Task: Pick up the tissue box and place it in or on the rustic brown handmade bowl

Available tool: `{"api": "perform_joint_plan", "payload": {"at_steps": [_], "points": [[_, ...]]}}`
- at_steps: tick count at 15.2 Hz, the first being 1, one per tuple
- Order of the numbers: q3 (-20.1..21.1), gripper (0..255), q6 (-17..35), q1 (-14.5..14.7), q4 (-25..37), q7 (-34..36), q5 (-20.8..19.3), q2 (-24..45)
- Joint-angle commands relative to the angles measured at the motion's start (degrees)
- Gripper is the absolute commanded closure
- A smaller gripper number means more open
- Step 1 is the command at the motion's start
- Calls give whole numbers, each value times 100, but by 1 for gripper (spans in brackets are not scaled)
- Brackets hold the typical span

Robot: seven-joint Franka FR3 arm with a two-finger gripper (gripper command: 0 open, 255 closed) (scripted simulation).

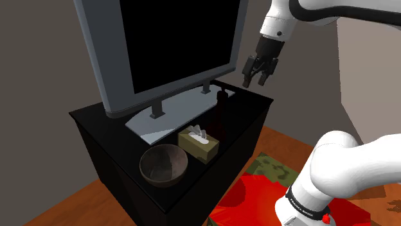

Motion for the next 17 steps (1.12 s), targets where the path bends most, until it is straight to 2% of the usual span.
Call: {"api": "perform_joint_plan", "payload": {"at_steps": [1, 9, 17], "points": [[0, 0, 0, 0, 0, 0, 0, 0], [1106, 0, 253, 78, 575, 944, -423, 1901], [1923, 0, 109, 159, 1501, 2045, -1225, 4085]]}}
